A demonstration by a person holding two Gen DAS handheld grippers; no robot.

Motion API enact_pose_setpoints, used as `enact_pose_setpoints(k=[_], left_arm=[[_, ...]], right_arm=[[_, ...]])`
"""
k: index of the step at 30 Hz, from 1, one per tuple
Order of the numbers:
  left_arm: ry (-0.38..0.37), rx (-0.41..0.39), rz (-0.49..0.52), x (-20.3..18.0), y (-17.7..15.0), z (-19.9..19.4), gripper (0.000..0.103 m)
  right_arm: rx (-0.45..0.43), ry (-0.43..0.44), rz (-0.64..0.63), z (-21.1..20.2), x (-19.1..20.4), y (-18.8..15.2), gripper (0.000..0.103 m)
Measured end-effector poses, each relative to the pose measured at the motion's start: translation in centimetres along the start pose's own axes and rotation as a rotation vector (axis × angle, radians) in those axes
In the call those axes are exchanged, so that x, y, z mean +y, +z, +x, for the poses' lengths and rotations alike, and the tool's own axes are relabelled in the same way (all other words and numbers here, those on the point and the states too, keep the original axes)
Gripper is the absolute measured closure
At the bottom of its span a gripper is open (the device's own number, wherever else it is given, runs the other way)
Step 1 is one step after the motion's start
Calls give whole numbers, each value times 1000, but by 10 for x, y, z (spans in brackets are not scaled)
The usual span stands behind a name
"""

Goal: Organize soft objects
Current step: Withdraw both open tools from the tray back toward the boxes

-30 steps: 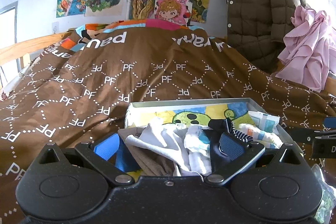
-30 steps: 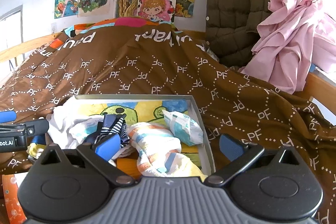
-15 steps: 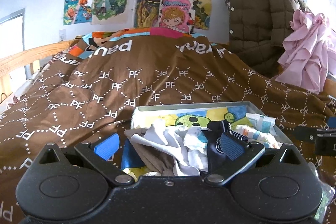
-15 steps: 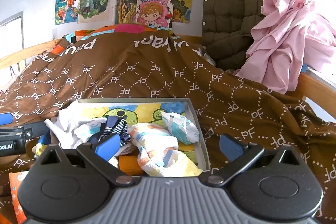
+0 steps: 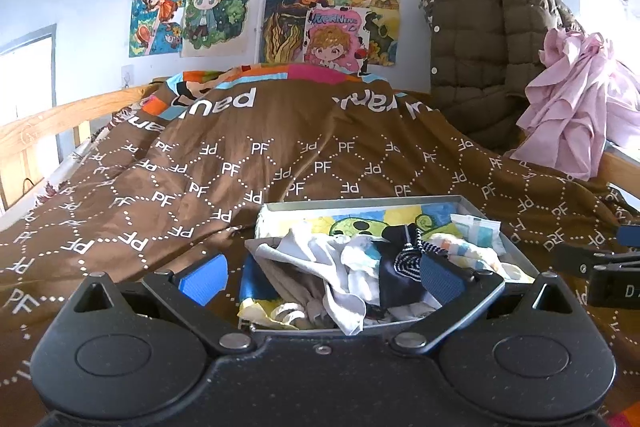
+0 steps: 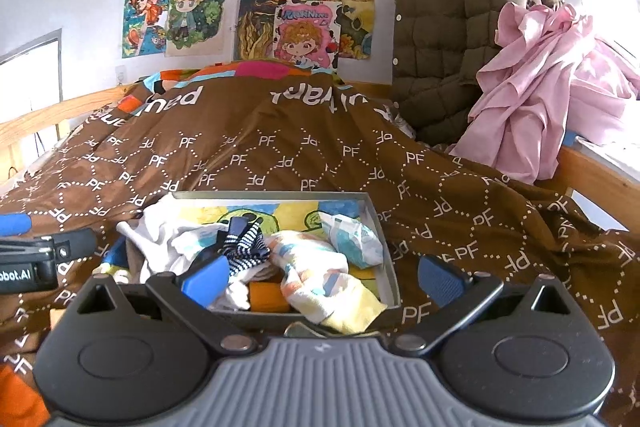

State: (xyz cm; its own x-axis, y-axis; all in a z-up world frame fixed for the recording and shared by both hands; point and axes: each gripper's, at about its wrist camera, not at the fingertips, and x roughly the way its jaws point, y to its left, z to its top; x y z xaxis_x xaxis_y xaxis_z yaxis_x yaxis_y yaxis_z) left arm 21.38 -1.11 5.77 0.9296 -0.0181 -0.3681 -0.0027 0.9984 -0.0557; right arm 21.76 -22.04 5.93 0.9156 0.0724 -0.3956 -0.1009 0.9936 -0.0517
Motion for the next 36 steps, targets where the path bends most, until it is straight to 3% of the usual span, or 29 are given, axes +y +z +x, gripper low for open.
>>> enact_pose_setpoints(k=[9,19,30,36], left_arm=[[22,-38,-22,0,-11,-42,1],[-2,-19,-36,-9,-29,-73,1],[26,-30,-64,-3,-52,-99,1],[28,18,-98,-1,-64,-108,1]], right_arm=[[-27,22,2,-34,5,-9,0],[-29,35,4,-65,9,-21,0],[-50,17,36,-87,9,-32,0],[-56,23,47,-99,10,-38,0]])
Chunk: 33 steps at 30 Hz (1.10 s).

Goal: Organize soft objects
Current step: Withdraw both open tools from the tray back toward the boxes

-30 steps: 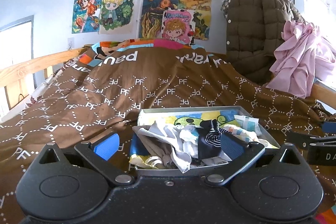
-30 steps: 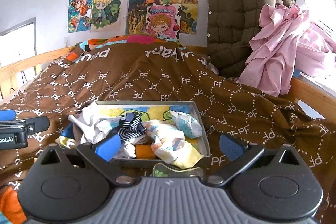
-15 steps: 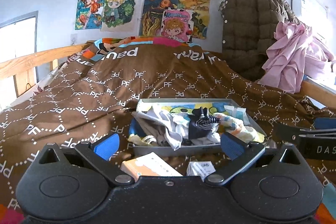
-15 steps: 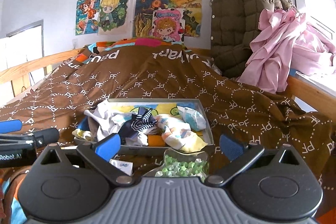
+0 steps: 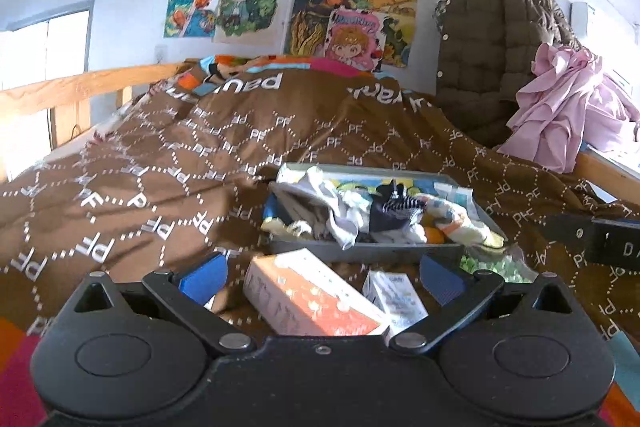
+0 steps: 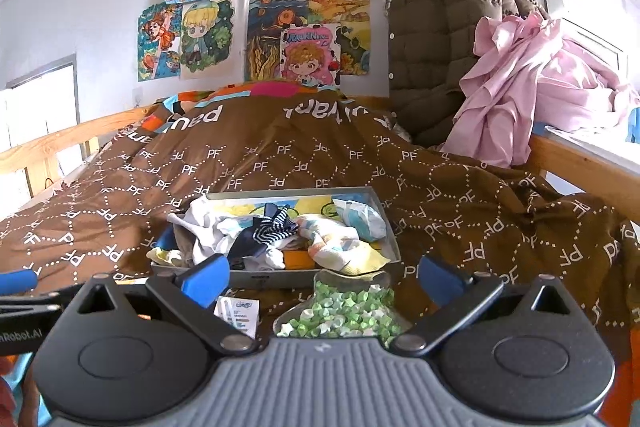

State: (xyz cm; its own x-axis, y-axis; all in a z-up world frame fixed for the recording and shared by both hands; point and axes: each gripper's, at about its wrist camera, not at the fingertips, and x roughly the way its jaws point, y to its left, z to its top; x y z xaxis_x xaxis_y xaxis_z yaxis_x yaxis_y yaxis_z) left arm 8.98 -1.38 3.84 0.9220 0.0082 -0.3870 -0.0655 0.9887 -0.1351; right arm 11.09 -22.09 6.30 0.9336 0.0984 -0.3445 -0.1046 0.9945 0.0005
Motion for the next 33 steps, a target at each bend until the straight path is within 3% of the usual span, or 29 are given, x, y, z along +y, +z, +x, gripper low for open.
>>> enact_pose_setpoints(k=[7,33], left_arm=[[37,31,1,1,-10,-9,1],[33,69,-17,-4,-36,-35,1]], right_arm=[[-9,0,-19,-15,4,-10,0],[-7,7,-62,-51,7,-50,0]])
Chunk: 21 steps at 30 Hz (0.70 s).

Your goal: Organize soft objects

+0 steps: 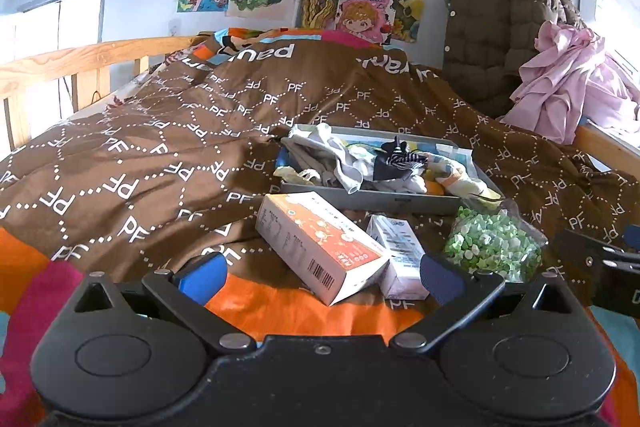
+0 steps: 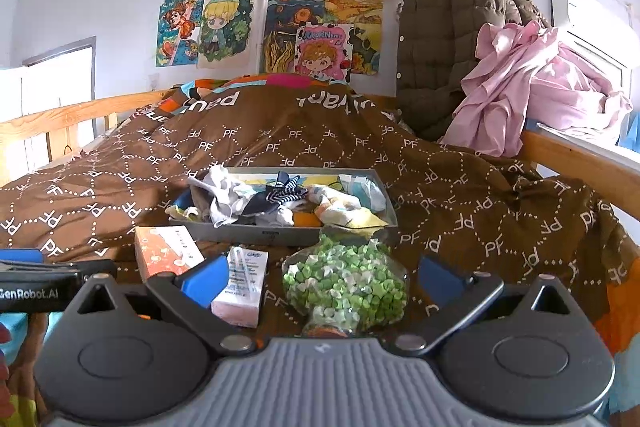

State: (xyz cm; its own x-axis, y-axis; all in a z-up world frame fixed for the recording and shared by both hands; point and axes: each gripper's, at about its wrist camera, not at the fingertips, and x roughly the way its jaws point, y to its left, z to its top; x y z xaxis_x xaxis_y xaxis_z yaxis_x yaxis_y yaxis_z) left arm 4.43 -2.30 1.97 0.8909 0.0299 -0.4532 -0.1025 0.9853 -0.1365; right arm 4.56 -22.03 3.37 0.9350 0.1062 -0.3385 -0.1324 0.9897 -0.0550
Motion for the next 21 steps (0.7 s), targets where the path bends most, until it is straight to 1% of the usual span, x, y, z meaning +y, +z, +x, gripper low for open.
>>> enact_pose_setpoints(k=[5,9,18,21], left_arm=[[6,8,-2,2,-3,-2,1],[14,13,19,1,-7,-3,1],[38,33,55,0,-11,-2,1],[59,49,48,3,-13,-1,1]], right_arm=[[3,-1,3,-5,1,-4,0],[11,2,17,-6,0,-8,0],[48,44,33,-3,0,-16,0],[57,59,34,0,2,-17,0]])
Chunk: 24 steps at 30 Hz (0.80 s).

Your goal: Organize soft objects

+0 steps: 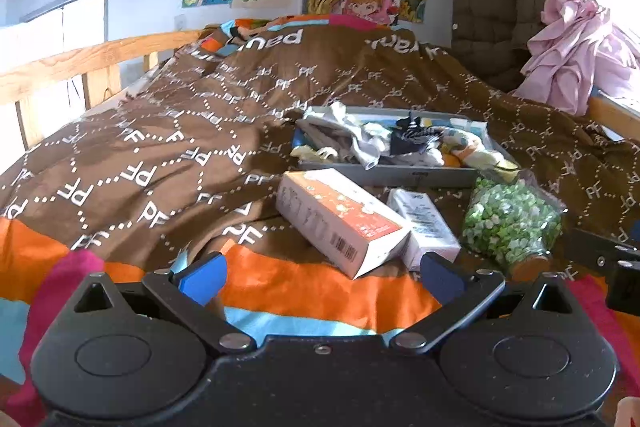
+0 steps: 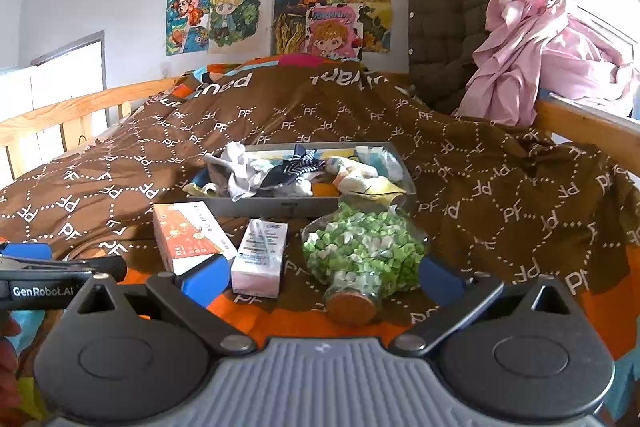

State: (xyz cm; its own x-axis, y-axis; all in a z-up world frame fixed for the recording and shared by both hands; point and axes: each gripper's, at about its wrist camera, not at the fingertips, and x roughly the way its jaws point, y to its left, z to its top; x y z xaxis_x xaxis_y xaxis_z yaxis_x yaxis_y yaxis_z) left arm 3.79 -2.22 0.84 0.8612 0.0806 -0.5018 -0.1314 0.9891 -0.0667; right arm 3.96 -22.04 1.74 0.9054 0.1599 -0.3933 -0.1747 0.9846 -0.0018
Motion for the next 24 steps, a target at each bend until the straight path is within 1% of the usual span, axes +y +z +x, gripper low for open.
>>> enact_pose_setpoints(k=[3,9,12,24], left_arm=[[9,7,-6,1,-1,1,1],[-2,-21,3,-2,0,-3,1],[-4,-20,9,-4,0,-3,1],[-9,-12,13,-3,-2,-2,1]], right_arm=[[0,11,2,1,2,-1,0],[11,22,4,5,3,-4,0],[25,22,14,7,2,-5,0],[30,14,-2,7,6,-7,0]])
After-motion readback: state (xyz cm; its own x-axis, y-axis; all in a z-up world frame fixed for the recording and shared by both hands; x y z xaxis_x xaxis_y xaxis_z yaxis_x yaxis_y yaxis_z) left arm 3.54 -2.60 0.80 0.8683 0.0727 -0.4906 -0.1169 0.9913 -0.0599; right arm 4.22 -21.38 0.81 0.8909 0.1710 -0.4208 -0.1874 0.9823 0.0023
